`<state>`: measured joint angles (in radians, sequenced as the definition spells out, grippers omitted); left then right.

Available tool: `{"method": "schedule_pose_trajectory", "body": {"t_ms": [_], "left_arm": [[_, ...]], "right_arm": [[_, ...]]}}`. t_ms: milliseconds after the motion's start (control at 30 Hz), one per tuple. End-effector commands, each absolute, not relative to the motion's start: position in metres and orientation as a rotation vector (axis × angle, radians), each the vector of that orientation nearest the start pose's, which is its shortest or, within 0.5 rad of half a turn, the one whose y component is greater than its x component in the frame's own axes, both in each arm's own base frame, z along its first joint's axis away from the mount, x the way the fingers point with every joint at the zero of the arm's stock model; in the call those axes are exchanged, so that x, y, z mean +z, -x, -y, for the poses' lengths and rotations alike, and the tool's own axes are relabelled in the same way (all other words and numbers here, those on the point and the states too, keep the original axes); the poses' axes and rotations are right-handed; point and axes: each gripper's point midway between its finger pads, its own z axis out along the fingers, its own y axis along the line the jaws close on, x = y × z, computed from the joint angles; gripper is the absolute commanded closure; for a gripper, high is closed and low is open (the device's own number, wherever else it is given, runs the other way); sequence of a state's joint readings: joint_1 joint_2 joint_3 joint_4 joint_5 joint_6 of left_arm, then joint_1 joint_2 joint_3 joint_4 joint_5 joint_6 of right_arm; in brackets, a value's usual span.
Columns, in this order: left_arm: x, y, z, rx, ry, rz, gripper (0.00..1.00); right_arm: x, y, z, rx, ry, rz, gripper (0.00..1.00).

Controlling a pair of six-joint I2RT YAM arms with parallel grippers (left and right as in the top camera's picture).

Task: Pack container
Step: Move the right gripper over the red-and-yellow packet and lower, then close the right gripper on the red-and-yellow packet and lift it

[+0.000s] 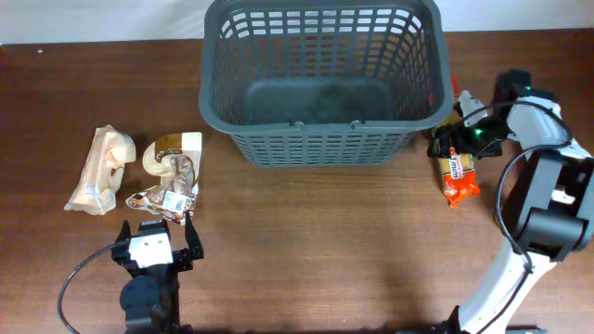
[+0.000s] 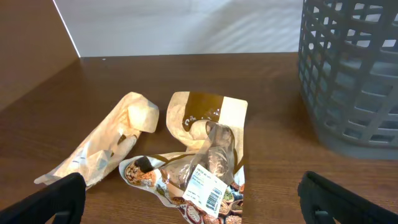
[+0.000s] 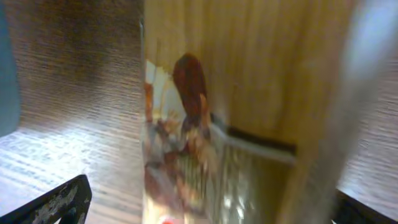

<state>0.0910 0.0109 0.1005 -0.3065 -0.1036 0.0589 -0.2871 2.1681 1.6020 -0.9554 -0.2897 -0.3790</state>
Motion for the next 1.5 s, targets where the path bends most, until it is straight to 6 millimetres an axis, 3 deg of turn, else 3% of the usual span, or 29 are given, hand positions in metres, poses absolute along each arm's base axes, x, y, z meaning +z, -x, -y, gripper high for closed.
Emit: {"method": "schedule_pose_trajectory", "body": {"t_ms": [0,133,200,300,500,867,1467], "left_arm": [[0.144,-0.232,-0.036,0.182,0.102,-1.786,0.01],[0.144,-0.232,-0.036,0.182,0.102,-1.786,0.01],[0.144,-0.232,-0.036,0.182,0.102,-1.786,0.01],[0.144,-0.232,-0.036,0.182,0.102,-1.786,0.01],[0.144,-0.232,-0.036,0.182,0.102,-1.786,0.01],[0.144,-0.232,-0.036,0.182,0.102,-1.786,0.01],[0.144,-0.232,-0.036,0.182,0.102,-1.786,0.01]], "right_arm": [[-0.009,-0.408,0.068,0.413,0.165,-3.021,0.01],[-0.013,-0.406,0.073,0.368,0.166,-3.045,0.01],[-0.013,-0.406,0.073,0.369,0.166,-3.045,0.07],[-0.014,-0.405,0.074,0.360,0.166,-3.049,0.06],[-0.018,-0.400,0.095,0.176,0.106,-3.108,0.04],[-0.018,-0.402,0.100,0.131,0.061,-3.110,0.01],[-0.026,-0.413,0.062,0.096,0.160,-3.110,0.01]]}}
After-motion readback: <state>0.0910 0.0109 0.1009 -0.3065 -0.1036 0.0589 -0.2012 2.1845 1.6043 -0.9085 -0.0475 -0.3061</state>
